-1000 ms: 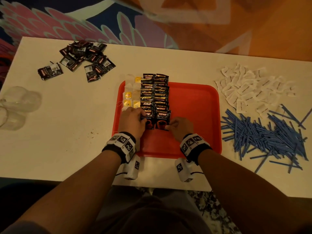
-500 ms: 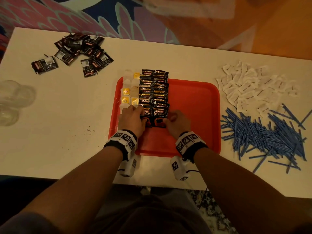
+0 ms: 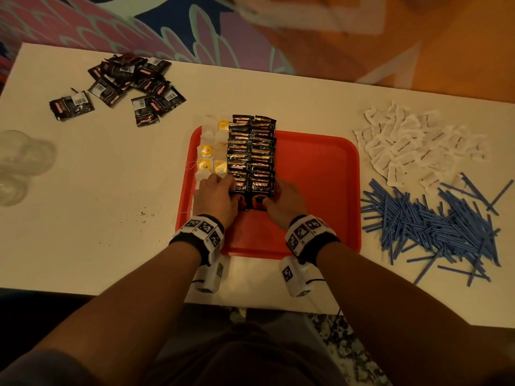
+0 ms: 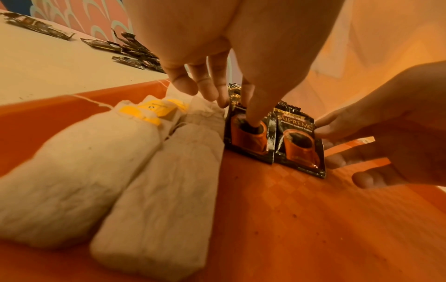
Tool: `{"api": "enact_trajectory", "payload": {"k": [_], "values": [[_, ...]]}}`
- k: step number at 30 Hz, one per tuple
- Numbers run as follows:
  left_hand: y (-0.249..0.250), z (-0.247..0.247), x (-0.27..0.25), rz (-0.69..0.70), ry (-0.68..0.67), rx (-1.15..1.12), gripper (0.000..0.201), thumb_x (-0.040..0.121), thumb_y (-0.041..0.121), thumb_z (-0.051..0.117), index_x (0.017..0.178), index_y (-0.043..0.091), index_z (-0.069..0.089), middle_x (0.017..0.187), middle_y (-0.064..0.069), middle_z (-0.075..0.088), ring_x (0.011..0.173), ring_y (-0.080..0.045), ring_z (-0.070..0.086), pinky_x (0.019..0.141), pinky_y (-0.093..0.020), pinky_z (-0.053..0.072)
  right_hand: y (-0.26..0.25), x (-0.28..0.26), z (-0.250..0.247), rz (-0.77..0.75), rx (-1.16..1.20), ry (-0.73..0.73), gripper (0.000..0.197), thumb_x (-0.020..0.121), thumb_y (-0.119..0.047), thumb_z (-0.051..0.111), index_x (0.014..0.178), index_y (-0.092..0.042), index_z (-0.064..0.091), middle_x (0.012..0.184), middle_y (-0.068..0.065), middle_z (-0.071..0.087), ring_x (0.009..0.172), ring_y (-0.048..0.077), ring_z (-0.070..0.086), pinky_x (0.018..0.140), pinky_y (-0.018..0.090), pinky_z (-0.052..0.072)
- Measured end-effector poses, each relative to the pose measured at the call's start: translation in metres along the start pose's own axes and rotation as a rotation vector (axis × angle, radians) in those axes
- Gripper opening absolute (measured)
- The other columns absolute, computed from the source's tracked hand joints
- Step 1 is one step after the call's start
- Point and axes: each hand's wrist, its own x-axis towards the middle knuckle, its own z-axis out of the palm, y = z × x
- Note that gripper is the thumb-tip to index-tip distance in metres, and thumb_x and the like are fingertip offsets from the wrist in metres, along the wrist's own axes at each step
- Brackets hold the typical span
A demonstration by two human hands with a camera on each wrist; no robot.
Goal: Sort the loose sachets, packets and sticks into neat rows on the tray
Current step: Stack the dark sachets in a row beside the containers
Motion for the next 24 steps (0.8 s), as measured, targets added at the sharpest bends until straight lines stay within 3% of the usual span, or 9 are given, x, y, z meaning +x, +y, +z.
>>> {"api": "enact_trajectory", "payload": {"k": [4,8,13,15,17,24], "values": [[-0.002,-0.006,-0.001,-0.028,0.014,-0.047,0.020,0.090,0.026,0.065,0.105,0.016,0.058,0.111,-0.009,0.056,0.102,-0.030,0.052,0.084,-0.039,0.046,-0.002,-0.006,-0.008,0.023,0.009,0.037,0.056,0.091,-0.018,0.062,0.143,-0.021,0.041,0.137,0.005,0.049,0.128,0.023,0.043,0.093,0.024,0.029],[-0.012,-0.022,-0.002,-0.055,0.060,-0.151,0.021,0.092,0.025,0.060,0.109,0.013,0.058,0.117,-0.013,0.055,0.106,-0.032,0.053,0.091,-0.046,0.049,-0.013,-0.011,-0.017,-0.002,-0.004,0.108,0.053,0.094,-0.017,0.059,0.144,-0.016,0.039,0.141,0.005,0.045,0.132,0.023,0.039,0.103,0.030,0.032],[-0.042,-0.054,0.019,-0.131,0.035,-0.134,0.034,0.094,0.026,0.054,0.125,0.014,0.054,0.133,-0.013,0.047,0.124,-0.033,0.043,0.102,-0.045,0.042,-0.034,-0.009,-0.016,-0.110,0.017,0.183,0.047,0.091,-0.015,0.062,0.136,-0.018,0.047,0.132,0.003,0.050,0.119,0.013,0.045,0.097,0.021,0.031],[-0.059,-0.068,0.039,-0.137,0.003,-0.093,0.043,0.095,0.030,0.055,0.135,0.016,0.050,0.143,-0.013,0.040,0.132,-0.035,0.037,0.107,-0.045,0.038,-0.043,-0.007,-0.010,-0.125,0.055,0.188,0.047,0.090,-0.015,0.063,0.134,-0.018,0.047,0.127,0.003,0.051,0.112,0.014,0.050,0.099,0.032,0.045],[-0.076,-0.082,0.065,-0.125,-0.031,-0.040,0.051,0.096,0.034,0.054,0.144,0.019,0.043,0.153,-0.014,0.031,0.139,-0.037,0.030,0.111,-0.047,0.035,-0.053,-0.005,-0.003,-0.092,0.092,0.174,0.046,0.090,-0.015,0.064,0.133,-0.019,0.047,0.123,0.002,0.052,0.108,0.020,0.055,0.093,0.043,0.053],[-0.127,-0.121,0.160,-0.046,-0.153,0.156,0.066,0.097,0.027,0.054,0.156,0.023,0.024,0.163,-0.018,0.005,0.146,-0.045,0.014,0.118,-0.049,0.026,-0.090,-0.003,0.037,-0.090,0.022,0.205,0.039,0.089,-0.016,0.067,0.126,-0.017,0.055,0.111,0.000,0.054,0.096,0.017,0.055,0.080,0.026,0.045]]}}
